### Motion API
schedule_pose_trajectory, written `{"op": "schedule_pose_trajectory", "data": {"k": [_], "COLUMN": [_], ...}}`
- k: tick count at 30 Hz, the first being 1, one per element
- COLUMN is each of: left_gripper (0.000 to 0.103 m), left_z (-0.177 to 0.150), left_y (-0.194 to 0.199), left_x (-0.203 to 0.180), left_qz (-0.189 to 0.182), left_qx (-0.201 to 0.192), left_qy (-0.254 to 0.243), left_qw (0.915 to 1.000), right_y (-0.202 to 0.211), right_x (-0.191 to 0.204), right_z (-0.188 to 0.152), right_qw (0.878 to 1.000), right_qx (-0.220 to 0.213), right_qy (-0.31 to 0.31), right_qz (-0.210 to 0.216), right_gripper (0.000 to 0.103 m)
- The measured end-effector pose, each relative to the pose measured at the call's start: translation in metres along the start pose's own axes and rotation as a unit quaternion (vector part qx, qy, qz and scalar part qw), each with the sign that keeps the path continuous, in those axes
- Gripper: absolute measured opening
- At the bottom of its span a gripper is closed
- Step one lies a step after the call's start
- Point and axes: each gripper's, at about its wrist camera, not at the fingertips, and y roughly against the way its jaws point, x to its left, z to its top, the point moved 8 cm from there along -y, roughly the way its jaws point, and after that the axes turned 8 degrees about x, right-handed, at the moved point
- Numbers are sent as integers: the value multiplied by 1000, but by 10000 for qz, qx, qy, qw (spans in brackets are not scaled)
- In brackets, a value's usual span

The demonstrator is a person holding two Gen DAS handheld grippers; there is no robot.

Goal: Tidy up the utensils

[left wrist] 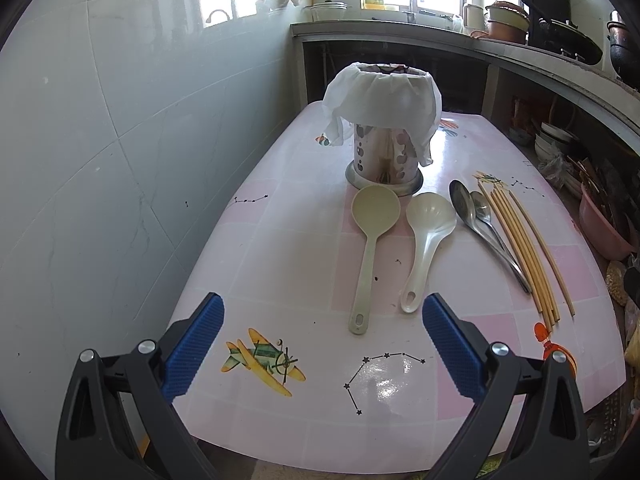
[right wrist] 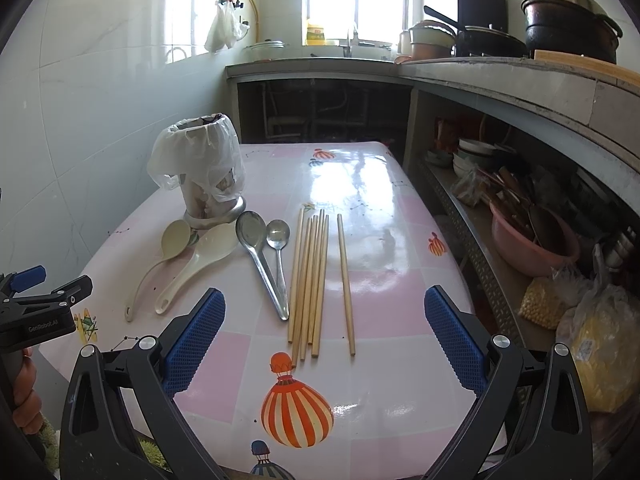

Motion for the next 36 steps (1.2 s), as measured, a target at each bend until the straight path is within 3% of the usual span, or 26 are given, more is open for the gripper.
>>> {"op": "schedule_pose_trajectory", "data": {"k": [36], "left_gripper": [97], "left_z": [-2], "left_y": [-13], "left_x": [6], "left_qz": [148], "left_qx": [225], "left_qy": [80], "left_qw": [9996], "right_y": [-4], "right_x": [5], "right_z": [0], "right_qw": [10000], "right_qx": [78], "right_qy": [6], "right_qz": [41], "right_gripper": [95]}}
